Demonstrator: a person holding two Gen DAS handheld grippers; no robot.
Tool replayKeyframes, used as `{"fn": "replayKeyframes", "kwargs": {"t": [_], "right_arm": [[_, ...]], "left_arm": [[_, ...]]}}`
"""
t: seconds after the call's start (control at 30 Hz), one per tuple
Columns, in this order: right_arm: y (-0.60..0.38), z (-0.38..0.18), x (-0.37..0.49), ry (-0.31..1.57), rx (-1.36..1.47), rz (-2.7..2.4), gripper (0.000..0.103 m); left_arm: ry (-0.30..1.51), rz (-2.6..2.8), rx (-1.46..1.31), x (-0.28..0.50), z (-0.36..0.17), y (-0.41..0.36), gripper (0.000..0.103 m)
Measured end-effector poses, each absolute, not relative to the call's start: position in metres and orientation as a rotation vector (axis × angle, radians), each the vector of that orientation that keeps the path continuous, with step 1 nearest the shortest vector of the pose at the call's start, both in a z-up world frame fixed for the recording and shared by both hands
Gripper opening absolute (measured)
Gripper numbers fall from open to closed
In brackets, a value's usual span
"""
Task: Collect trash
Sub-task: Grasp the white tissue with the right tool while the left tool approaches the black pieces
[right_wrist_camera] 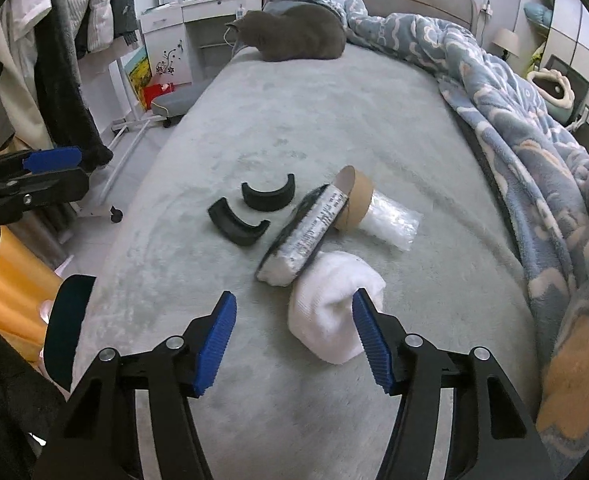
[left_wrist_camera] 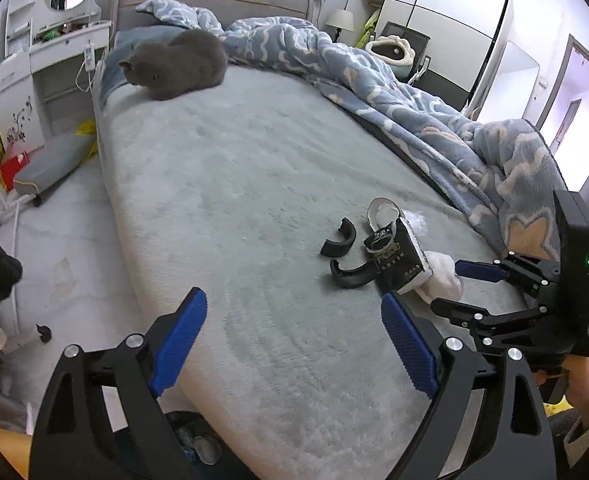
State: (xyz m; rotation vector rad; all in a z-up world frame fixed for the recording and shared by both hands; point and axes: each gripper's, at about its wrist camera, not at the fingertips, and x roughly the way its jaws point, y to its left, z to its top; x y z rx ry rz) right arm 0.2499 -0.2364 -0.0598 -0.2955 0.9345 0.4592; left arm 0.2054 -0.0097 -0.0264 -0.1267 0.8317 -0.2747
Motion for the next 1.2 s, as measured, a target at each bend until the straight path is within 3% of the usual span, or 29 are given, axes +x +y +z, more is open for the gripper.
{"fn": "replayKeyframes", "kwargs": {"t": [0.2,0.67,0.9,1.2], "right_arm": [[-0.251,-0.075,0.263,0.970,-0.273,0.423,0.051],[-0.267,-0.090,0.283,0.999,-0.143,0.459,0.049],[-0.284,-0.080,0.281,0.966,-0.078,0.456,0.031],[-0.314,-0.062,0.282,0.893,0.018,0.412,0.030]], "left_arm": [[0.850,-0.273,-0.094,0.214,-0.036,-0.021,0.091],[0.877,-0.323,-0.052,0.229,-0.054,-0.056,0.091],[0.876,-0.344,-0.056,0.233,-0.062,-0.072,0.091],[0.872,-0.303,-0.038,0.242,-0.075,-0.085,0.090]]}}
